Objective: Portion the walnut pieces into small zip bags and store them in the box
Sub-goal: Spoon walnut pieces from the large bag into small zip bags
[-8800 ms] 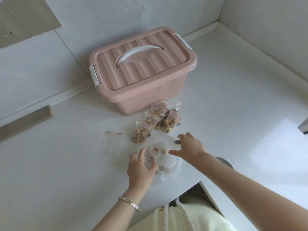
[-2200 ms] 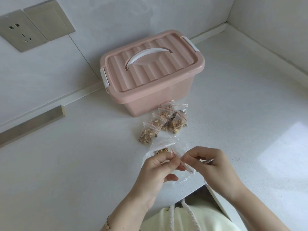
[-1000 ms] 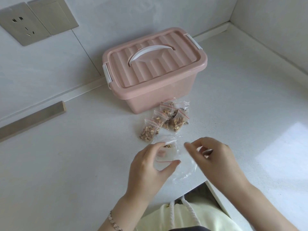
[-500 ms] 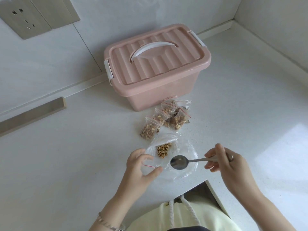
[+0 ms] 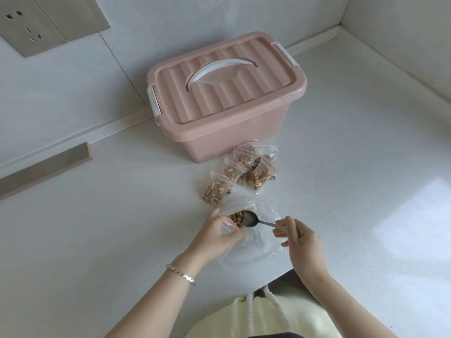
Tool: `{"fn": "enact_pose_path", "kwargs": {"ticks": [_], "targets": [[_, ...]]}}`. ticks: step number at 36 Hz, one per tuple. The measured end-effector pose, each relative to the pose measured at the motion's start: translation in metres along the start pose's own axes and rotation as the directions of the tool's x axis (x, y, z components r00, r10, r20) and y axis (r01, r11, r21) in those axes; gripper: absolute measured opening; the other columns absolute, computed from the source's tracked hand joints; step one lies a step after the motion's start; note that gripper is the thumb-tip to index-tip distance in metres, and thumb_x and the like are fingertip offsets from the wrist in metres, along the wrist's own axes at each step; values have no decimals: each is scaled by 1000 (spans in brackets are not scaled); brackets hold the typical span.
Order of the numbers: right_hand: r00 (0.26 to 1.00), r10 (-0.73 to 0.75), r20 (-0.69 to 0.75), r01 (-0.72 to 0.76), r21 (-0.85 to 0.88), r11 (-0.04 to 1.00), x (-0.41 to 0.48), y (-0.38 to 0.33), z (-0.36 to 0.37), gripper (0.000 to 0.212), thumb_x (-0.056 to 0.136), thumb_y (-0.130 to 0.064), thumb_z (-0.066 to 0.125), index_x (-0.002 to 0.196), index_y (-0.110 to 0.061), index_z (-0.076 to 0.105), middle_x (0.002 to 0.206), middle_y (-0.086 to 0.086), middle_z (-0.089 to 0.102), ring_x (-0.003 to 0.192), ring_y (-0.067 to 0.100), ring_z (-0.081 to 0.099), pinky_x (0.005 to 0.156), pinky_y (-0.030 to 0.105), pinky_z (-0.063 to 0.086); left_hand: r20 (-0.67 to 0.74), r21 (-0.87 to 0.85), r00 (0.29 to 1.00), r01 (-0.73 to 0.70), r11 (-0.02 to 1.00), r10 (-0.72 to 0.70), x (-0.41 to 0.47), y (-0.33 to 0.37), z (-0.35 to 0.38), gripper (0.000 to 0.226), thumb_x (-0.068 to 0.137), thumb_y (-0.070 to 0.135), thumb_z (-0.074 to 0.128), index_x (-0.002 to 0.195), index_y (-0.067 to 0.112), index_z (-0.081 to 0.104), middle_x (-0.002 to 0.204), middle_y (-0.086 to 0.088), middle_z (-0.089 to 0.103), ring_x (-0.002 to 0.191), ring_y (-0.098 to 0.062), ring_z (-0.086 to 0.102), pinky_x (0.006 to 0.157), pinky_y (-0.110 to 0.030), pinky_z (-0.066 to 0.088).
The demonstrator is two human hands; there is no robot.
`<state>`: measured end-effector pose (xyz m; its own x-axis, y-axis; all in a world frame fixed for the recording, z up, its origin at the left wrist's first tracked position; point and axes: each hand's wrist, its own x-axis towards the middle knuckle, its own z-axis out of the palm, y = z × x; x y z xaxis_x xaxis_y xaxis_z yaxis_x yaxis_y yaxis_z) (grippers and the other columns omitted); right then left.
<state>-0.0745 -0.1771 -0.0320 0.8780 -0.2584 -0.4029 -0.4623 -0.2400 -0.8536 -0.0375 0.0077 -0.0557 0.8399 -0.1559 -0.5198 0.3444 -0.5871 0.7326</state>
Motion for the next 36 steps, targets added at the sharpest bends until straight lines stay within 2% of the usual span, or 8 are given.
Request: {"fn": "enact_pose_path", "kwargs": {"ticks": [4, 8, 13, 19, 23, 25, 29, 36], "targets": [[993, 95, 66, -100, 71, 992, 7, 9, 2, 28, 97, -25, 39, 83, -22, 63, 79, -2, 71, 74, 6, 67, 58, 17, 50, -14, -25, 999, 30, 999, -30, 4, -7, 6, 11, 78, 36, 68, 75, 29, 60, 146, 2, 32, 134, 4, 19, 100, -15, 15], [975, 194, 106, -209, 154, 966, 11, 16, 1, 30, 98, -26, 38, 86, -16, 65, 81, 3, 72, 73, 13, 68, 60, 22, 50, -55, -104, 996, 65, 992, -71, 4, -8, 7, 9, 80, 30, 69, 80, 23, 62, 125, 14, 36, 123, 5, 29, 93, -12, 17], [960, 261, 107, -279, 222, 934, 12, 23, -8, 34, 98, -29, 37, 88, -12, 66, 81, 5, 73, 74, 17, 68, 62, 25, 49, -131, -110, 991, 19, 994, -34, 2, -10, 6, 13, 78, 25, 71, 72, 24, 60, 117, 6, 51, 122, 2, 38, 83, -5, 22], [940, 318, 126, -342, 287, 895, 10, 26, -24, 39, 98, -31, 36, 89, -9, 66, 81, 11, 72, 74, 21, 64, 65, 27, 47, -159, 13, 982, -98, 995, 99, -7, -15, 2, 20, 77, 26, 72, 84, 24, 54, 124, 7, 41, 123, -2, 36, 89, -1, 20], [942, 310, 127, -334, 284, 899, 9, 23, -37, 40, 97, -34, 35, 88, -9, 65, 74, 8, 72, 71, 19, 64, 65, 28, 48, -261, 239, 913, -254, 937, 314, -20, -19, 3, 41, 74, 47, 65, 98, 16, 56, 111, 6, 43, 111, -10, 38, 93, -11, 27], [946, 300, 123, -323, 284, 903, 9, 20, -44, 42, 97, -35, 35, 89, -8, 66, 73, 8, 73, 70, 19, 65, 65, 28, 48, -289, 305, 873, -306, 902, 394, -25, -21, 3, 46, 72, 56, 56, 102, 22, 51, 104, 7, 44, 100, -8, 39, 88, -19, 31], [964, 242, 114, -264, 278, 923, 8, 5, -56, 44, 97, -35, 34, 86, -6, 66, 69, 9, 72, 62, 16, 65, 63, 28, 49, -286, 299, 860, -340, 892, 423, -34, -22, 5, 47, 69, 59, 55, 106, 34, 40, 90, 19, 46, 89, 1, 38, 83, -19, 32], [990, 73, 123, -93, 165, 982, 5, -37, -56, 46, 97, -32, 35, 77, -4, 67, 64, 10, 71, 55, 15, 64, 54, 24, 50, -230, 214, 904, -315, 925, 361, -39, -17, 7, 64, 66, 49, 70, 117, 14, 54, 90, 27, 43, 93, -4, 46, 85, -14, 33]]}}
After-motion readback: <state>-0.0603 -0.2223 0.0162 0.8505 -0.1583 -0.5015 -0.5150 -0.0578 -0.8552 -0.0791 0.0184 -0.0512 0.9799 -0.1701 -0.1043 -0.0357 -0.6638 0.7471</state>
